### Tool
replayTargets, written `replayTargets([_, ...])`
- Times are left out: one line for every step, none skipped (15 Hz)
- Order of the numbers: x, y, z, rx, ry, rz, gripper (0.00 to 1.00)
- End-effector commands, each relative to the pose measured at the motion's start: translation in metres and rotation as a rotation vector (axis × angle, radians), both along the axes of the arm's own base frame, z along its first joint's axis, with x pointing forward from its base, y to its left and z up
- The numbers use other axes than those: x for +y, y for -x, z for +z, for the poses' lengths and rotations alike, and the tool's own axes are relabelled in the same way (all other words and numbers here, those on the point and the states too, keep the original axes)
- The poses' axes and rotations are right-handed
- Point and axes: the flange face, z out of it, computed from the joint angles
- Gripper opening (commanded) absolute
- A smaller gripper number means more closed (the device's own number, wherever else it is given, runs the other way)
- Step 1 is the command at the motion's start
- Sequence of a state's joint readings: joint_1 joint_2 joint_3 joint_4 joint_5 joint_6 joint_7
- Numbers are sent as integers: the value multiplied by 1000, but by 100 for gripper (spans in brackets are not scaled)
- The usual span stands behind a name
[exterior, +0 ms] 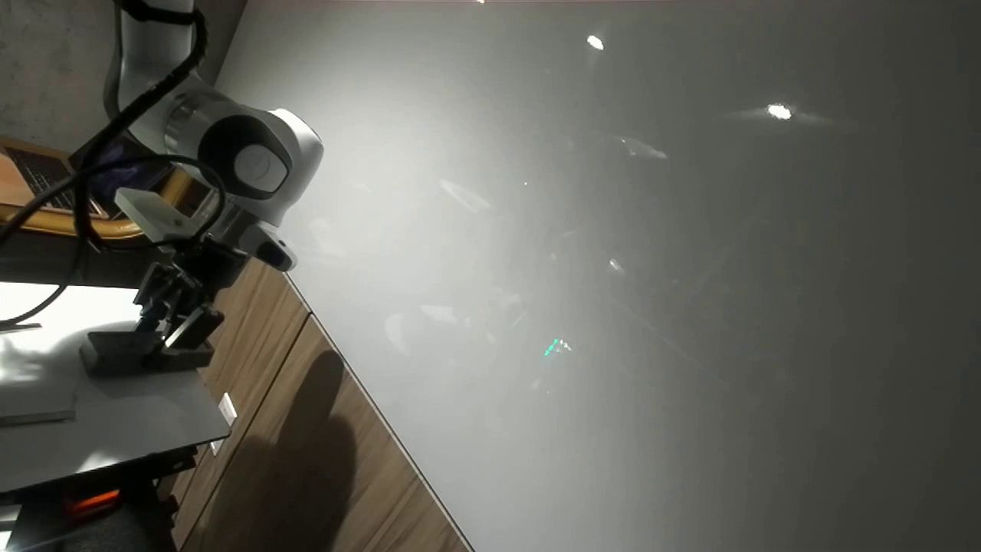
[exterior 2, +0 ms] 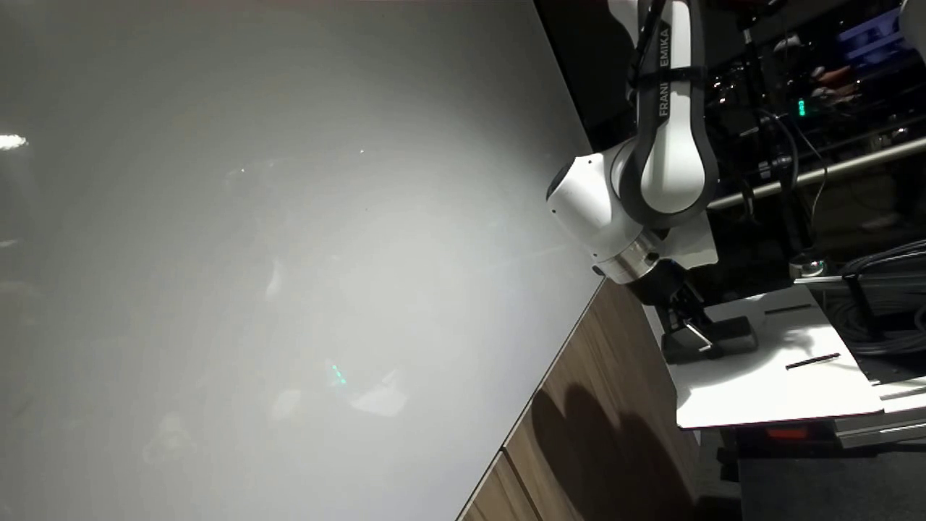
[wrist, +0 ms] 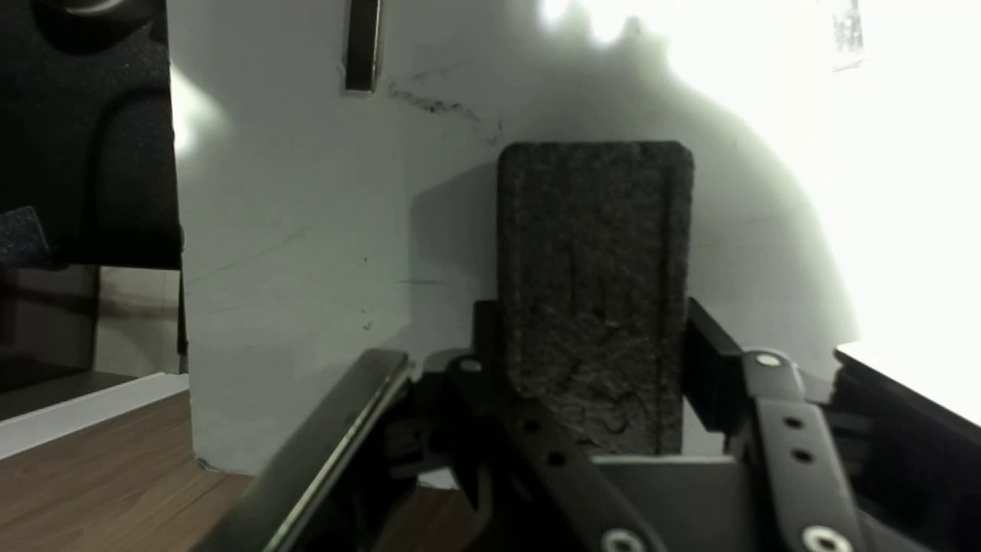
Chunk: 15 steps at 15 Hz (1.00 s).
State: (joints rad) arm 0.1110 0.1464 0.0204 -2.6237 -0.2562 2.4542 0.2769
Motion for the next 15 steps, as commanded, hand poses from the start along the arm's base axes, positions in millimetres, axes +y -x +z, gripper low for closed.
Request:
replayTargets([-4,-9,9,-22,-1,16,31])
replayTargets([-5,-11,10,-26,-2,14,31])
replayTargets([-6,-13,11,-30,-3,13,31])
replayTargets([-6,-15,11,-33,-3,12,31])
replayTargets([-6,-16,11,-36,-3,12,31])
replayTargets([-6,-16,11,-37,-4,11,31])
replayTargets([-6,-15,11,-36,-4,10,31])
replayTargets([-7,-14,11,-34,-5,9,31])
replayTargets([-7,-13,10,-34,-6,5,31])
replayTargets([-7,-12,9,-32,-7,4,31])
replayTargets([-8,-10,7,-28,-6,3,31])
replayTargets([-9,-10,6,-26,-5,1,31])
replayTargets([-11,-10,6,-25,-5,-3,42])
replayTargets([-12,-11,6,-24,-5,-6,81])
replayTargets([-12,-11,7,-25,-5,-11,82])
